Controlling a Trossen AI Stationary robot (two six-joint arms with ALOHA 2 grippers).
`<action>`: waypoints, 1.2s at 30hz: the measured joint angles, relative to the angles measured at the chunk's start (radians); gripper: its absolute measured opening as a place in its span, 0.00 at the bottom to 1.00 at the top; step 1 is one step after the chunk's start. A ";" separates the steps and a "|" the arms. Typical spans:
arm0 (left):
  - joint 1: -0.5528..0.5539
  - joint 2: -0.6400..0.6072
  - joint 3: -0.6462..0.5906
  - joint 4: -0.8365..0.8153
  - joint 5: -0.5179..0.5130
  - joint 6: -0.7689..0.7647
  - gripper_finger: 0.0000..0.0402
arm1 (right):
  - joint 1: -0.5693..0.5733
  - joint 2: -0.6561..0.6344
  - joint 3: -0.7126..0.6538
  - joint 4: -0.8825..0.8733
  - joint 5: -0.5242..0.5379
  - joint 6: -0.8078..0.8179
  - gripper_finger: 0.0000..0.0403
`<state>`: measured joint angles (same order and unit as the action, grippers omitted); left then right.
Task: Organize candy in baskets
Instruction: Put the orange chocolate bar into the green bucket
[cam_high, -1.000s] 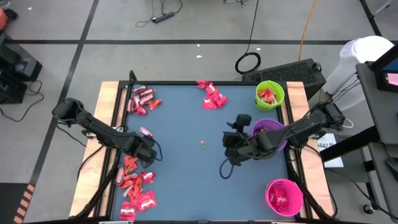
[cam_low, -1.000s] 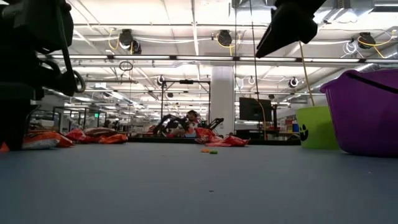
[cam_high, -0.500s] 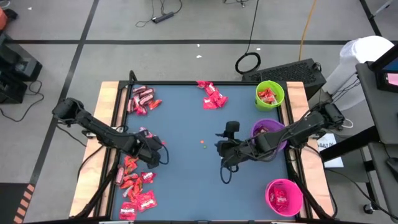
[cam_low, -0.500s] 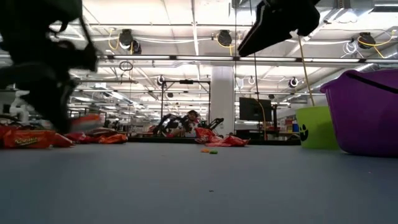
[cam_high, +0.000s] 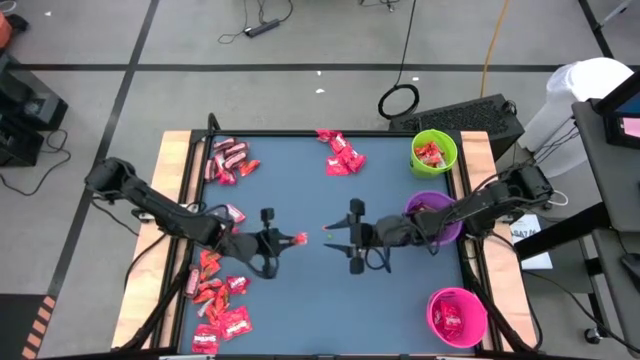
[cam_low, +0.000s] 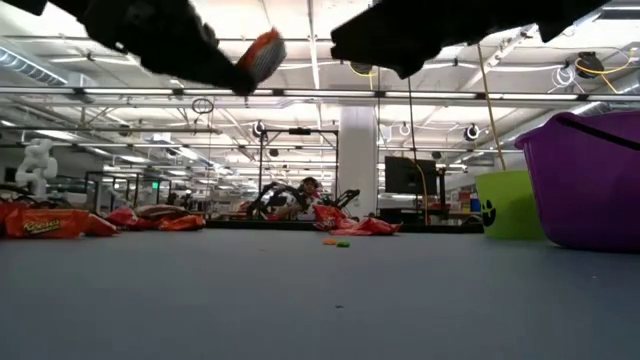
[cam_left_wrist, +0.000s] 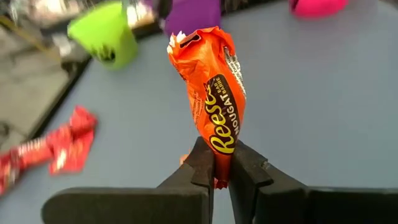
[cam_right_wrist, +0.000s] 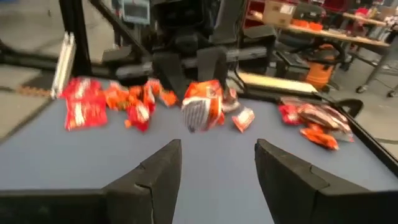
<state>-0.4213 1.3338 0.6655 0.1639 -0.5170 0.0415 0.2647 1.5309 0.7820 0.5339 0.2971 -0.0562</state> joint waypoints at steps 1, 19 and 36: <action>0.004 0.010 0.000 0.041 0.000 0.024 0.07 | -0.004 0.007 0.000 0.022 -0.012 0.004 0.48; 0.093 0.074 0.000 0.249 0.091 0.106 0.07 | -0.044 0.214 0.098 0.266 -0.039 -0.058 0.43; 0.108 0.074 0.000 0.263 0.142 0.095 0.29 | -0.038 0.132 0.115 0.069 0.016 -0.074 0.12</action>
<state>-0.3134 1.4078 0.6655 0.4271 -0.3752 0.1368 0.2268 1.6625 0.8967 0.6027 0.3132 -0.1303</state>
